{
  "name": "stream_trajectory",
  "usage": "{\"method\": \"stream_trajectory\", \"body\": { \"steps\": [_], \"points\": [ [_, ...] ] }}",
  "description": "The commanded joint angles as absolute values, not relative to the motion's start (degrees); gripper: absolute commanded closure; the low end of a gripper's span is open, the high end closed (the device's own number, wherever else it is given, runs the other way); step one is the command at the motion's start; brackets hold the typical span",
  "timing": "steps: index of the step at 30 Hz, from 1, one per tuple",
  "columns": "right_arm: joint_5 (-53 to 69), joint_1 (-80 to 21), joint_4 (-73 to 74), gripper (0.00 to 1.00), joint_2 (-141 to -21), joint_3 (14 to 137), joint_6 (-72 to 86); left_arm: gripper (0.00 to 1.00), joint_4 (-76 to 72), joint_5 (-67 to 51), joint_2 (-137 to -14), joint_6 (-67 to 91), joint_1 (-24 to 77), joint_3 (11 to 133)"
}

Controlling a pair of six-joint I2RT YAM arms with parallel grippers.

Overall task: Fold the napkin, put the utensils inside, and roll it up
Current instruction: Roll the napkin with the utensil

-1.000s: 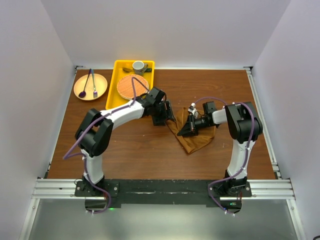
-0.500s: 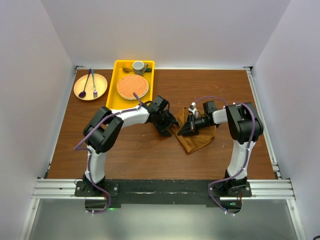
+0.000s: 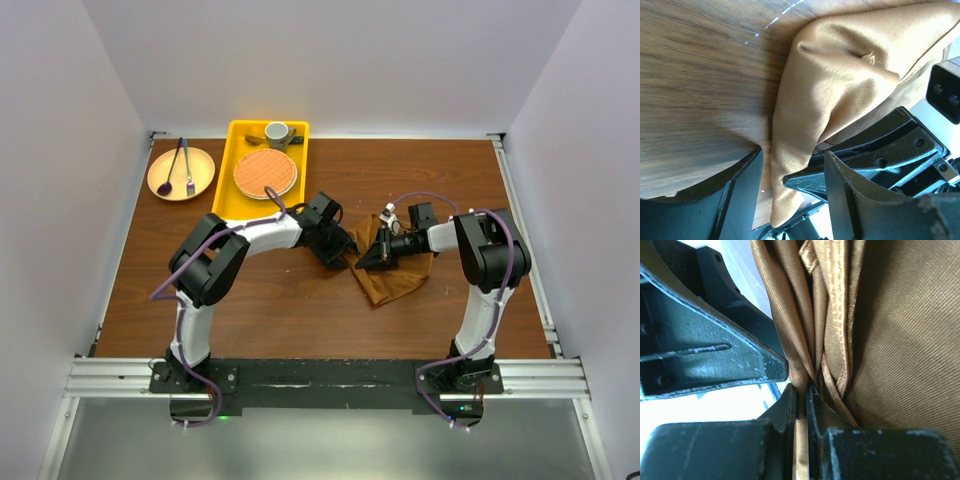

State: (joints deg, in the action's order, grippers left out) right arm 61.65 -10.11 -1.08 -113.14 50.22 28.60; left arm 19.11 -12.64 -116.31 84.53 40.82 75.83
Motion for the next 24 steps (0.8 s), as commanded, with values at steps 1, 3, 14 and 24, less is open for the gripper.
{"method": "stream_trajectory", "body": {
  "steps": [1, 3, 14, 24],
  "points": [
    [61.2, -9.9, -5.5, 1.00, -110.4, 50.0, 32.2, 0.42, 19.6, -9.8, -117.1, 85.3, 41.2, 73.0],
    [62.0, -9.9, -5.4, 1.00, -110.6, 50.4, 32.3, 0.42, 18.6, -9.7, -117.5, 84.8, 41.1, 72.7],
    [63.2, -10.2, -2.6, 1.00, -112.0, 50.5, 29.8, 0.75, 17.9, -6.0, -119.5, 80.4, 41.1, 75.3],
    [53.1, -11.6, 17.6, 0.80, -107.8, 55.5, 16.2, 1.00, 21.7, -5.7, -118.7, 78.3, 41.1, 77.9]
  ]
}}
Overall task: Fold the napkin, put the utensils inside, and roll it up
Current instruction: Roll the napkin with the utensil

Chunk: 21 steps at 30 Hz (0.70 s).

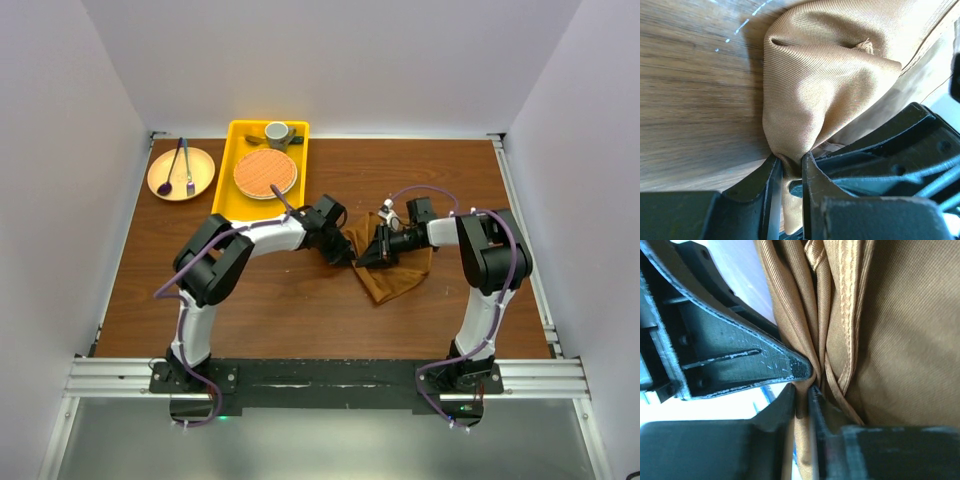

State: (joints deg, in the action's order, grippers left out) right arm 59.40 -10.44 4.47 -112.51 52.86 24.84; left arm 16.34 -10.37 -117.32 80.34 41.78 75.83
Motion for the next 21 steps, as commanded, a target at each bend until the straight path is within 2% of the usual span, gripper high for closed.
{"method": "stream_trajectory", "body": {
  "steps": [1, 3, 4, 7, 10, 14, 15, 18, 21],
  "points": [
    [51.7, -12.3, 20.6, 0.76, -106.7, 56.0, 14.5, 1.00, 23.7, -5.6, -118.7, 78.3, 41.2, 78.7],
    [45.3, -13.0, 23.5, 0.67, -103.0, 57.5, 13.3, 1.00, 26.3, -5.7, -118.7, 79.0, 41.2, 80.6],
    [43.2, -14.1, 26.0, 0.56, -101.8, 58.1, 12.0, 1.00, 28.6, -6.1, -118.9, 79.1, 41.2, 81.3],
    [33.1, -17.7, 28.8, 0.40, -96.1, 60.2, 10.3, 1.00, 35.1, -6.6, -120.2, 78.8, 41.2, 85.7],
    [23.6, -22.7, 29.4, 0.30, -91.6, 62.0, 8.8, 1.00, 38.1, -6.7, -120.7, 78.8, 41.2, 87.5],
    [8.0, -30.4, 27.3, 0.27, -86.7, 60.5, 6.9, 1.00, 41.9, -6.5, -122.1, 78.0, 41.3, 90.3],
    [1.0, -32.5, 26.1, 0.26, -85.3, 59.6, 6.4, 1.00, 42.4, -6.6, -122.1, 77.8, 41.3, 90.4],
    [-10.0, -40.9, 19.2, 0.25, -80.7, 54.8, 6.1, 1.00, 42.7, -7.5, -122.2, 77.9, 41.3, 90.4],
    [-13.3, -44.0, 15.8, 0.25, -79.1, 52.6, 7.3, 1.00, 43.3, -7.6, -122.1, 78.0, 41.3, 90.7]
  ]
}}
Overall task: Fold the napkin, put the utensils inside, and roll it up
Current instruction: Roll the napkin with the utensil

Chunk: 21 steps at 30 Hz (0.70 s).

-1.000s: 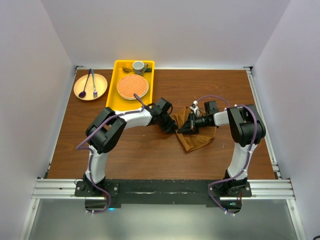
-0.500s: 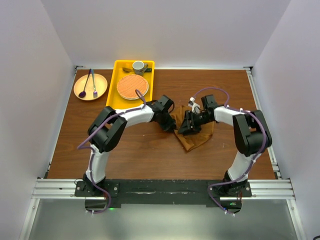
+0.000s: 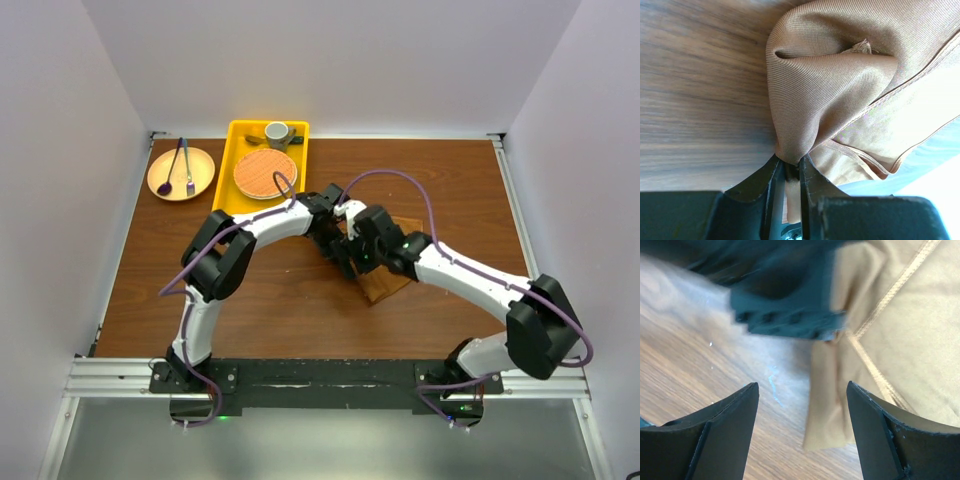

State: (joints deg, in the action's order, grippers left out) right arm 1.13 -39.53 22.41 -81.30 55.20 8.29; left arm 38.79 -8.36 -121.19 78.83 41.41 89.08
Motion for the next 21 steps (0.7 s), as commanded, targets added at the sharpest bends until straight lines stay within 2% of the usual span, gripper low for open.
{"method": "stream_trajectory", "body": {
  "steps": [1, 13, 21],
  "points": [
    [-13.7, -44.5, 14.9, 0.26, -78.9, 51.5, 7.3, 1.00, 43.2, -7.6, -122.1, 78.0, 41.3, 90.8],
    [-12.3, -46.4, 14.2, 0.38, -82.8, 49.7, 7.6, 1.00, 43.2, -9.5, -121.6, 74.3, 40.0, 89.7],
    [-11.9, -46.5, 12.9, 0.41, -88.2, 52.6, 11.5, 1.00, 43.3, -12.6, -123.7, 70.1, 38.1, 92.0]
  ]
}}
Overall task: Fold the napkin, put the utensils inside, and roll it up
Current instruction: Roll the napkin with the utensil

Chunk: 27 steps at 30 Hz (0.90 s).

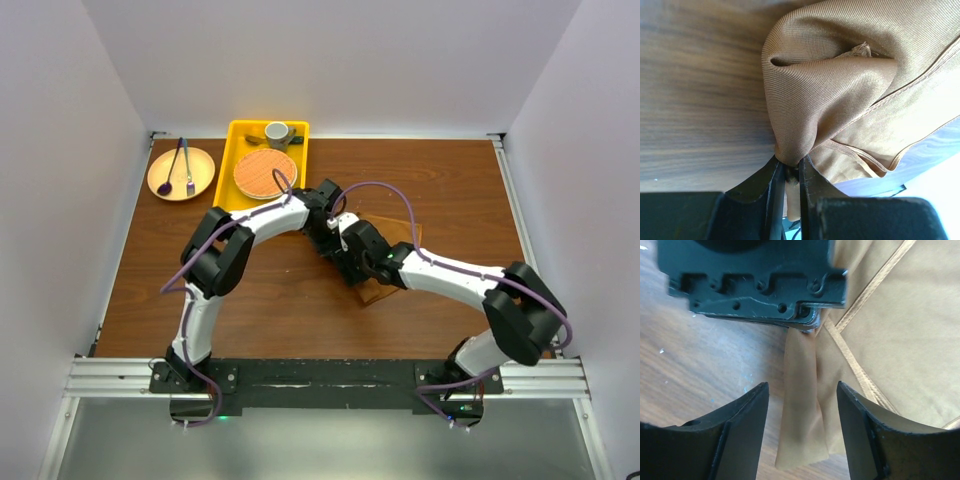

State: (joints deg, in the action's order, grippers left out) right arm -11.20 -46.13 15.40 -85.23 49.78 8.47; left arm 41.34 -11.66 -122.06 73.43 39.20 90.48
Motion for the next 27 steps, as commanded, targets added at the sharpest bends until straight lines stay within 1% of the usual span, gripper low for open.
{"method": "stream_trajectory", "body": {
  "steps": [1, 5, 18, 24, 27],
  "points": [
    [-12.0, -46.4, 12.3, 0.43, -88.9, 52.6, 12.0, 1.00, 43.5, -12.9, -123.9, 69.4, 37.6, 92.4],
    [-14.4, -46.7, 9.1, 0.46, -89.6, 51.8, 14.3, 1.00, 44.6, -13.8, -125.0, 67.1, 37.0, 94.1],
    [-20.9, -49.7, 3.3, 0.47, -93.6, 51.5, 14.2, 1.00, 45.4, -15.8, -125.1, 67.1, 35.9, 94.1],
    [-25.7, -50.1, 0.9, 0.55, -94.3, 49.5, 15.7, 1.00, 45.7, -16.3, -125.2, 66.9, 35.9, 94.0],
    [-27.5, -50.1, 1.3, 0.62, -95.3, 49.3, 16.1, 1.00, 45.8, -16.3, -125.2, 66.7, 35.9, 93.7]
  ]
}}
